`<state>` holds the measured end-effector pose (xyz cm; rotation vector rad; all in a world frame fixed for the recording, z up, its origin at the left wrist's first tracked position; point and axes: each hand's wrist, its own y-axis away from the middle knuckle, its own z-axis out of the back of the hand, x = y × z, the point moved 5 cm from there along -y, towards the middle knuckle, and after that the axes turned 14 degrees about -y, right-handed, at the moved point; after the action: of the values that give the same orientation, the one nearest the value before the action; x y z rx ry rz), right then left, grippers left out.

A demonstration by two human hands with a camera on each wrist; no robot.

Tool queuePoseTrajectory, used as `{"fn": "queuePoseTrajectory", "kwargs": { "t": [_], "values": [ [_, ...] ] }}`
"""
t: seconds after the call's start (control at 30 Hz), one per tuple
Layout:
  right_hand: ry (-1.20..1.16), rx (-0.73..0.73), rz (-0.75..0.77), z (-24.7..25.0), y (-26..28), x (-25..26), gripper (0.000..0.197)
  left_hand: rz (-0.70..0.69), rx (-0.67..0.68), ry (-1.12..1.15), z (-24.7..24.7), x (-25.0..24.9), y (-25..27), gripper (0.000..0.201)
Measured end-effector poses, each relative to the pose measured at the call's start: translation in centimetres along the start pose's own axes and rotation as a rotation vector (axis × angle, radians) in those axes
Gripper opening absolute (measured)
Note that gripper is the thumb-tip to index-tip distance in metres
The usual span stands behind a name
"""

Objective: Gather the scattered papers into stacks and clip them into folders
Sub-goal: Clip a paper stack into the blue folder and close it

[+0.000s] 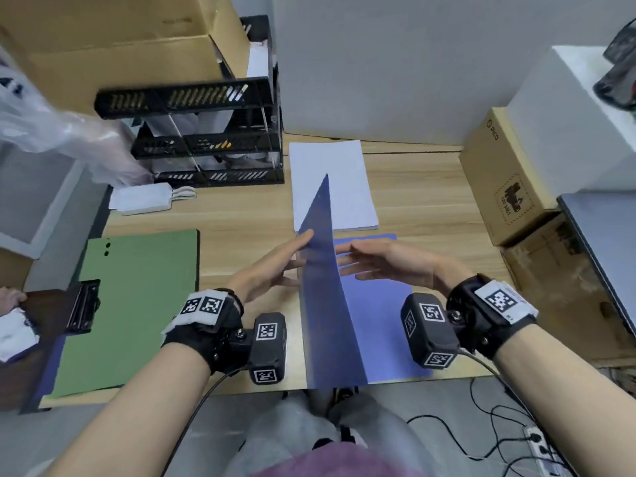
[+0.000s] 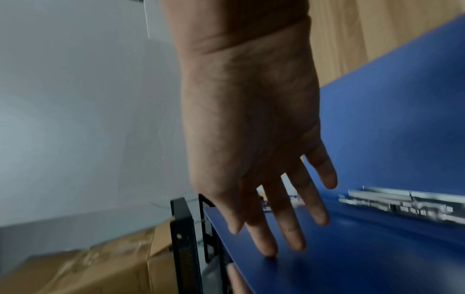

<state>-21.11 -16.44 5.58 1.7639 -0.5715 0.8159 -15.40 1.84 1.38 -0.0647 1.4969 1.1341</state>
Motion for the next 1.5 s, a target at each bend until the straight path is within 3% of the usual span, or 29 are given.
{"fn": "queuePoseTrajectory", "kwargs": {
  "t": [0.07,0.17,0.3,0.47,0.67,0.73,0.8,0.87,1.03,1.13,1.4,1.5],
  "values": [
    [0.050,0.077,0.012,-2.7,-1.9,0.9,0.038,-0.066,0.007,0.077,2.0,0.2,1.2,0.074],
    [0.098,0.182,-0.001,-6.4,-5.1,1.1,0.039,-0.173,-0.038,0.184,5.3,0.8,3.8,0.055],
    [0.120,0.276,-0.062,-10.1,-8.3,0.4,0.035,-0.114,-0.233,0.170,9.7,4.5,5.7,0.054],
    [0.056,0.111,-0.083,-10.0,-11.2,-1.3,0.033,0.031,-0.487,0.097,13.2,9.4,5.8,0.056],
    [-0.017,-0.120,-0.178,-4.1,-10.5,-5.3,0.029,0.187,-0.655,0.127,14.4,14.7,3.2,0.065],
    [-0.049,-0.213,-0.162,-1.6,-9.8,-6.5,0.029,0.208,-0.781,0.024,14.5,14.9,2.6,0.065],
    [-0.028,-0.268,-0.144,0.2,-9.2,-7.4,0.027,0.225,-0.884,-0.236,14.5,14.2,2.0,0.060],
    [-0.044,-0.315,-0.135,1.7,-8.9,-8.4,0.029,0.234,-0.846,-0.408,13.6,13.6,0.6,0.058],
    [-0.075,-0.437,-0.102,5.3,-9.2,-10.3,0.035,0.200,-0.456,-0.423,9.2,12.5,-4.1,0.053],
    [-0.047,-0.451,-0.079,6.7,-9.8,-10.5,0.037,0.242,-0.351,-0.449,7.7,12.3,-5.9,0.054],
    [0.062,-0.439,-0.165,9.7,-10.9,-9.0,0.048,0.361,-0.385,-0.356,7.1,11.9,-7.9,0.047],
    [0.024,-0.438,-0.225,11.4,-10.9,-8.2,0.040,0.448,-0.504,-0.351,7.7,10.6,-8.7,0.025]
  ]
}}
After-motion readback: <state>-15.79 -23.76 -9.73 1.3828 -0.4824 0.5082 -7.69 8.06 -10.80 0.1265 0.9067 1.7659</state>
